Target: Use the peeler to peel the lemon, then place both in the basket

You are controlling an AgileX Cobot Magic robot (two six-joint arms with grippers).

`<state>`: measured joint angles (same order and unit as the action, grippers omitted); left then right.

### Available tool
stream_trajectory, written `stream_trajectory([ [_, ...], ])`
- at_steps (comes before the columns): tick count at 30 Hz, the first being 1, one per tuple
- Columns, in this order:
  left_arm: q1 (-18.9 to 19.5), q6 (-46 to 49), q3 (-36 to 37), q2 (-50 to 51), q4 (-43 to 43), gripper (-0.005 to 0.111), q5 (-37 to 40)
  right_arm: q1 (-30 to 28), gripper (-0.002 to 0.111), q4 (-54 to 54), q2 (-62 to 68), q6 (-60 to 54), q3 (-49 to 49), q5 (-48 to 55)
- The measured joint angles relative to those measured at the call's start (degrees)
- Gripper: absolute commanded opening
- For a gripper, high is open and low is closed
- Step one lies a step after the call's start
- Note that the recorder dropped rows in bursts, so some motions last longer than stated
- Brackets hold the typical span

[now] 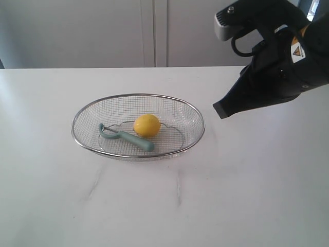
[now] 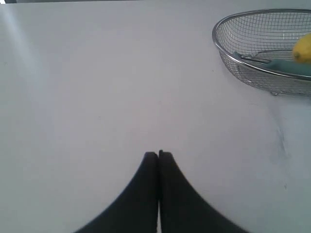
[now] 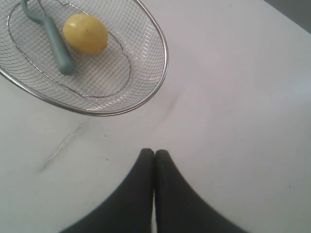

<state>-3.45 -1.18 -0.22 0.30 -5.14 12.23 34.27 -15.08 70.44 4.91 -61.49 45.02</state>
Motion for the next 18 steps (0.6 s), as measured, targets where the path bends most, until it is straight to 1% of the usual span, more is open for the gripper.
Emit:
stream_trajectory([
  [10,0.0,0.0,0.0,0.0,0.0,0.0,-0.1,0.0,0.0,0.0,0.0,0.0,0.0,0.0],
  [18,0.0,0.0,0.0,0.0,0.0,0.0,-0.1,0.0,0.0,0.0,-3.7,0.0,0.4,-0.2],
])
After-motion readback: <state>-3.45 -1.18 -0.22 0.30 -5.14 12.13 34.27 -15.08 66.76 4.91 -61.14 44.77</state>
